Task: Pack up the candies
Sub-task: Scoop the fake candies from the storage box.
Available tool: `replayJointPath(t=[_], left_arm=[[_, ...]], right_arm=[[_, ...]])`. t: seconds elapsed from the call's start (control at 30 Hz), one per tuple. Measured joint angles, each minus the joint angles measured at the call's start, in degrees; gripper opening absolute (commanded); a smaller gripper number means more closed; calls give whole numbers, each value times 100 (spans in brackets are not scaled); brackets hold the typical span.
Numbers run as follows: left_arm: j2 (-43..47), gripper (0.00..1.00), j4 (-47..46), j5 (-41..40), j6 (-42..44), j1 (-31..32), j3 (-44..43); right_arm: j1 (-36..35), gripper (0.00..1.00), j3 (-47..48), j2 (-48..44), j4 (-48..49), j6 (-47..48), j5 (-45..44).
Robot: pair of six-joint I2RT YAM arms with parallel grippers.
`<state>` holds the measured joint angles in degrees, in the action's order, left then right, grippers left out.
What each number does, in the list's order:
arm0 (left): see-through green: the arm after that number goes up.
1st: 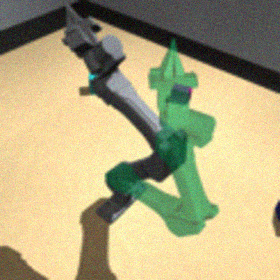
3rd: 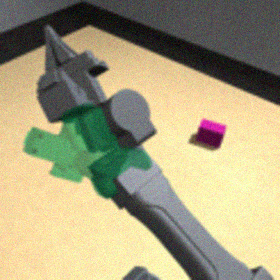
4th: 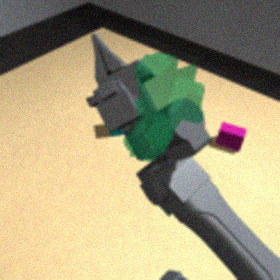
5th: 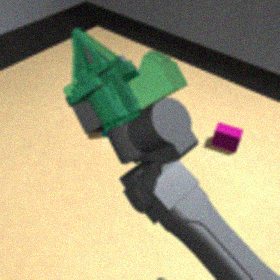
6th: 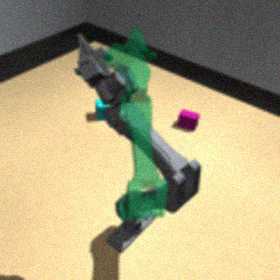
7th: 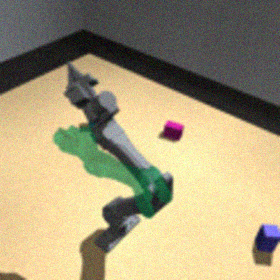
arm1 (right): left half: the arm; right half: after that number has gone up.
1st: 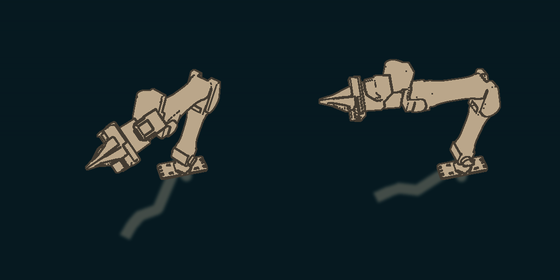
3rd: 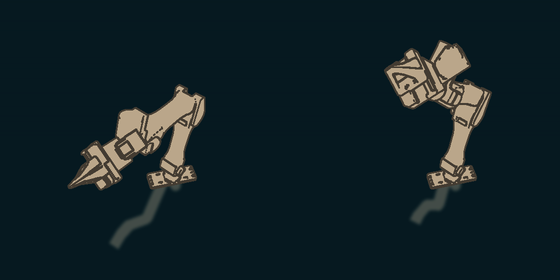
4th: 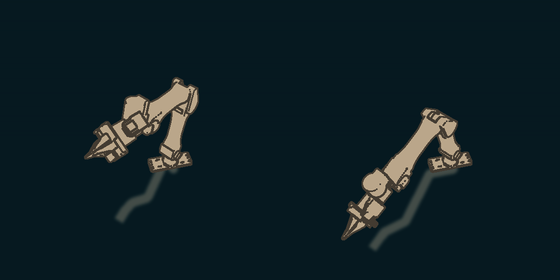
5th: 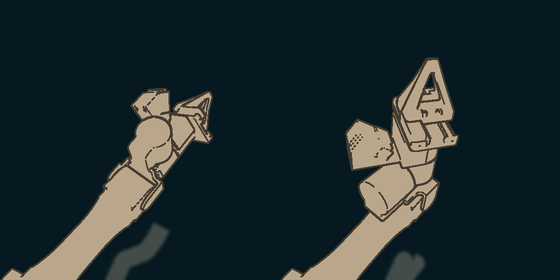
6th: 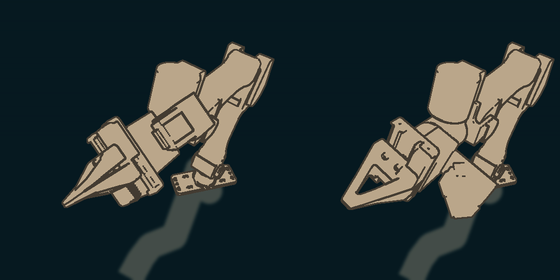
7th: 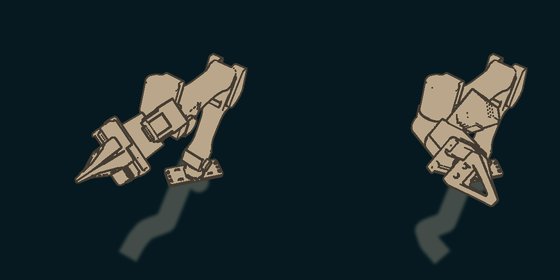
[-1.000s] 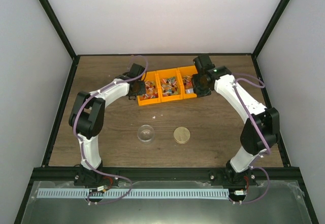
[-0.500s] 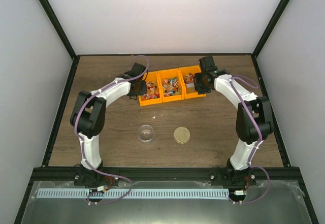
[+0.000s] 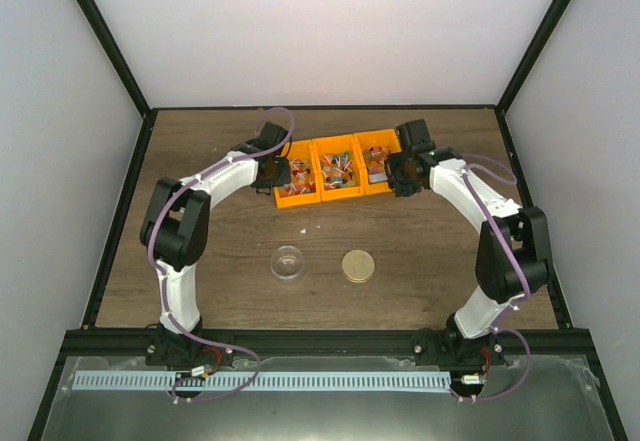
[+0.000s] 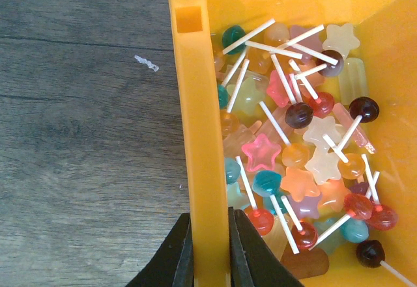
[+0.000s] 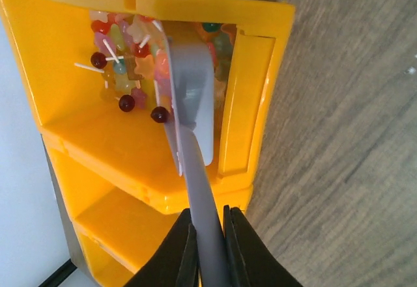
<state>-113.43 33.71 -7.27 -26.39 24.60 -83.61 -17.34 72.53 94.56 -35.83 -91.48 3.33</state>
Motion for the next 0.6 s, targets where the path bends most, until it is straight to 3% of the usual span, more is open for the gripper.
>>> replayJointPath(t=[0.33,0.6], left_arm=[[-17,4,-57,50,-125,-11,-7],[-98,4,11,142,-205,-79,-131]], right_arm=[[369,1,-616,614,2177,621,525],[463,1,-2470,341,4931,1132,935]])
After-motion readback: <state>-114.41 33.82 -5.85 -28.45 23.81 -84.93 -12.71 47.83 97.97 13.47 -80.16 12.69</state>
